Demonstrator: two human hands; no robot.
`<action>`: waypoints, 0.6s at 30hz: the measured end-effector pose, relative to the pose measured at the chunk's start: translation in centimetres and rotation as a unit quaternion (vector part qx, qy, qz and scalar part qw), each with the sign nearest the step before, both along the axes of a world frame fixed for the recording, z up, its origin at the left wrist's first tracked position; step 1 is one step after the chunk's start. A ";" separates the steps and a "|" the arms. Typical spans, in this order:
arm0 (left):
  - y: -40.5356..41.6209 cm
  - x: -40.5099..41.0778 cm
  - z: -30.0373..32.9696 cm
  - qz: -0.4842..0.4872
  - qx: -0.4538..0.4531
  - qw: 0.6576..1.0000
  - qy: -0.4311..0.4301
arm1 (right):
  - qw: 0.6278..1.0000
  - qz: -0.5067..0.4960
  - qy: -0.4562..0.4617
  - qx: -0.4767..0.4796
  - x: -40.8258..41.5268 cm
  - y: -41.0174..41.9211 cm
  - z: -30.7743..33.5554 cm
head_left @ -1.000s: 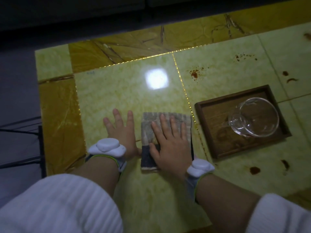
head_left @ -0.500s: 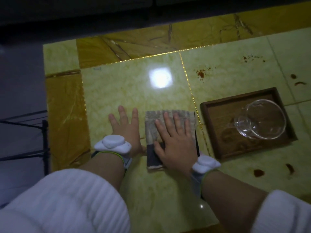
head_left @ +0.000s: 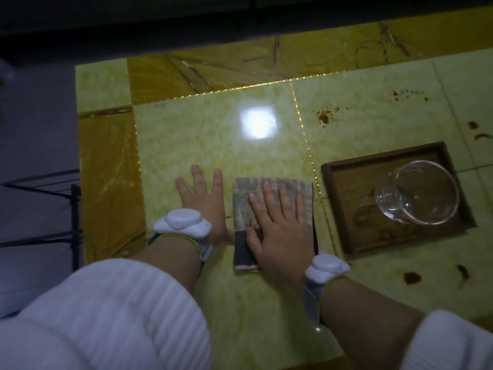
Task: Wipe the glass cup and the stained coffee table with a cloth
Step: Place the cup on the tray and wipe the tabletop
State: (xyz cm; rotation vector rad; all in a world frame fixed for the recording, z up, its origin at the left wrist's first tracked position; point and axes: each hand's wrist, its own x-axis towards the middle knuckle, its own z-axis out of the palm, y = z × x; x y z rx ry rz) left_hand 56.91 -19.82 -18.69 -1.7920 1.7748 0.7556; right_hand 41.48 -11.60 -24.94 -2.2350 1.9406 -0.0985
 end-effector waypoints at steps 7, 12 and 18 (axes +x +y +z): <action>1.2 0.6 -0.4 0.003 -0.025 1.000 0.017 | 1.000 -0.011 -0.006 0.000 0.2 0.5 0.1; 4.7 1.6 -0.5 0.001 -0.091 0.996 0.019 | 1.000 -0.009 -0.009 0.011 0.3 0.6 0.3; 11.2 0.8 0.6 -0.012 -0.031 0.999 0.003 | 0.999 0.046 -0.027 0.011 -0.3 4.2 0.4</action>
